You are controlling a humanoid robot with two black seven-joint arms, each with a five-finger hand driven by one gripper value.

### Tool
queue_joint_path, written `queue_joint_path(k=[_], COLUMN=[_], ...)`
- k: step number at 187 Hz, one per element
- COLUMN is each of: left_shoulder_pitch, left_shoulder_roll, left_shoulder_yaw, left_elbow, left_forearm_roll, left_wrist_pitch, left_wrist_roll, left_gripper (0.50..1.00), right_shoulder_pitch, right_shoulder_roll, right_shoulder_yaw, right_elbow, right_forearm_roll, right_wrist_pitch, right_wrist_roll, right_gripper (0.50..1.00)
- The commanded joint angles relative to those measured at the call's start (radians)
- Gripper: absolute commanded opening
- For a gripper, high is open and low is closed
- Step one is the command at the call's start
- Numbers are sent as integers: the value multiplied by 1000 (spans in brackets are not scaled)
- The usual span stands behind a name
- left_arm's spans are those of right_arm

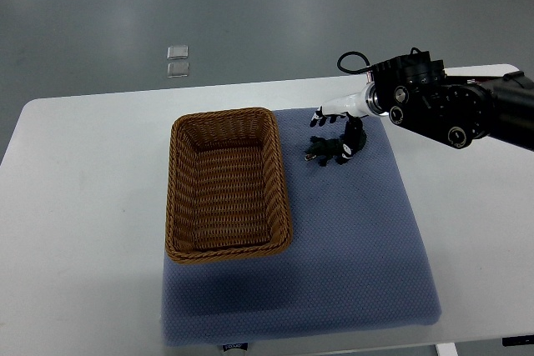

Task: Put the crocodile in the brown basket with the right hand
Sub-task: 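Close the right hand fingers around the crocodile's body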

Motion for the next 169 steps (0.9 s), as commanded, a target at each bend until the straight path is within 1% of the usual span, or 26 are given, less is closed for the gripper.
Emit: queue_joint_path(k=[1, 58, 98, 103, 108, 110, 111, 113, 114, 115, 116, 120, 140, 147, 150, 159, 160, 161, 162, 163, 164, 165, 166, 167, 168, 169], left_shoulder_pitch=[0, 0, 2, 2, 2, 2, 2, 2, 2, 2, 2, 2, 2, 2, 2, 2, 2, 2, 2, 2, 2, 2, 2, 2, 2, 2], left_shoulder_roll=[0, 0, 0, 0, 0, 0, 0, 0, 0, 0, 0, 0, 0, 0, 0, 0, 0, 0, 0, 0, 0, 0, 0, 0, 0, 0], left_shoulder_yaw=[-1, 0, 0, 0, 0, 0, 0, 0, 0, 0, 0, -1, 0, 0, -1, -1, 0, 0, -1, -1, 0, 0, 0, 0, 0, 0], left_elbow=[0, 0, 0, 0, 0, 0, 0, 0, 0, 0, 0, 0, 0, 0, 0, 0, 0, 0, 2, 2, 2, 2, 2, 2, 2, 2], left_forearm_roll=[0, 0, 0, 0, 0, 0, 1, 1, 0, 0, 0, 0, 0, 0, 0, 0, 0, 0, 0, 0, 0, 0, 0, 0, 0, 0], left_wrist_pitch=[0, 0, 1, 1, 1, 1, 1, 1, 0, 0, 0, 1, 0, 0, 0, 0, 1, 1, 1, 1, 0, 0, 1, 1, 1, 1], left_wrist_roll=[0, 0, 0, 0, 0, 0, 0, 0, 0, 0, 0, 0, 0, 0, 0, 0, 1, 1, 0, 0, 0, 0, 0, 0, 0, 0], left_gripper=[1000, 1000, 1000, 1000, 1000, 1000, 1000, 1000, 1000, 1000, 1000, 1000, 1000, 1000, 1000, 1000, 1000, 1000, 1000, 1000, 1000, 1000, 1000, 1000, 1000, 1000], right_shoulder_pitch=[-15, -34, -48, -49, -49, -49, -49, -49, -49, -49, -49, -49, -57, -57, -57, -57, -58, -58, -58, -58, -60, -60, -60, -60, -60, -60], right_shoulder_roll=[-1, -1, 1, 1, 1, 1, 1, 1, 1, 1, 1, 1, 3, 3, 3, 3, 3, 3, 3, 3, 3, 3, 3, 3, 4, 4], right_shoulder_yaw=[2, 4, 5, 4, 4, 4, 2, 2, 2, 2, 2, 1, 1, 1, -1, -1, -2, -2, -2, -2, -1, -1, -1, -1, -1, -1], right_elbow=[-13, -21, -24, -24, -24, -24, -24, -24, -24, -24, -24, -24, -27, -27, -27, -27, -27, -27, -27, -27, -27, -27, -27, -27, -27, -27], right_forearm_roll=[-12, -12, -12, -12, -12, -12, -12, -12, -12, -12, -12, -12, -15, -15, -15, -15, -15, -15, -15, -15, -17, -17, -17, -17, -15, -15], right_wrist_pitch=[-9, -42, -58, -61, -61, -61, -62, -62, -62, -62, -64, -64, -68, -70, -70, -70, -71, -71, -71, -71, -71, -71, -71, -71, -71, -71], right_wrist_roll=[2, 8, 11, 11, 11, 11, 11, 11, 11, 11, 11, 11, 17, 17, 17, 17, 17, 17, 17, 17, 17, 17, 17, 17, 17, 17], right_gripper=[926, 913, 854, 830, 821, 813, 801, 801, 787, 787, 774, 754, 686, 670, 652, 652, 595, 594, 576, 576, 556, 556, 535, 535, 517, 517])
